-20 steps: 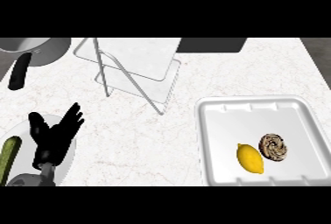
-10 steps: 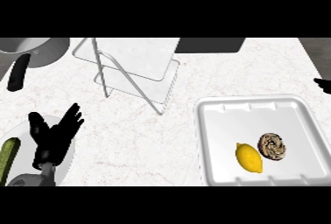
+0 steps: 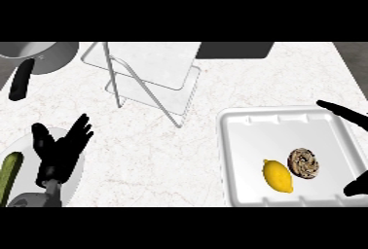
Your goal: Pick the cupcake from the tray and place it in the tiered shelf
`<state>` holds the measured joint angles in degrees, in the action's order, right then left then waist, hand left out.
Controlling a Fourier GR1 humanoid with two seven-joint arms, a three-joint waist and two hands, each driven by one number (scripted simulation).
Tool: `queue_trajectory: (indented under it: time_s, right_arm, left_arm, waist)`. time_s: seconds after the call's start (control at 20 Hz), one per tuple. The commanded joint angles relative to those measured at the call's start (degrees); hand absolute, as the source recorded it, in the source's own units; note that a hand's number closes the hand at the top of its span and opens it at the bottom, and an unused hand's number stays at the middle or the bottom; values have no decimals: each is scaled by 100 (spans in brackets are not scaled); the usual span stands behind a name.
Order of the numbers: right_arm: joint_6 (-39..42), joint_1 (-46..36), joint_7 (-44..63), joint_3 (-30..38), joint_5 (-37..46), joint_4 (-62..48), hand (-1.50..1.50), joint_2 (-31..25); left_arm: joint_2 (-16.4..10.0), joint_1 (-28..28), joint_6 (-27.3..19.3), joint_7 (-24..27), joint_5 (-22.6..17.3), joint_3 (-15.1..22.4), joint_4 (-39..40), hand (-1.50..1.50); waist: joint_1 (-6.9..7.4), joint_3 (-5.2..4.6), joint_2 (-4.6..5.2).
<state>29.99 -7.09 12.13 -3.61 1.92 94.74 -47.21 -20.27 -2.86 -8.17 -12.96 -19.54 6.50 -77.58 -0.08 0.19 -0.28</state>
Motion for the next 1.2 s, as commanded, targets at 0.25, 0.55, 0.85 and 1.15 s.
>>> queue_trajectory:
  time_s: [0.25,0.55,0.85,1.15]
  right_arm:
    - [-133,520,535,-84,975,460,-150,496]
    - [-338,863,520,-249,1722,799,-150,873]
    - [-50,547,491,80,1925,484,-150,1207]
    - [-604,505,8,-197,2961,-293,-150,1575]
  left_arm:
    - [211,173,23,-26,261,-100,65,0]
    - [360,215,240,145,375,-148,315,0]
    - [319,87,533,96,339,-529,384,0]
    - [455,406,437,-23,574,-444,-6,0]
  waist:
    - [-8,-20,21]
    - [-16,-21,23]
    - [4,-21,27]
    - [31,-19,29]
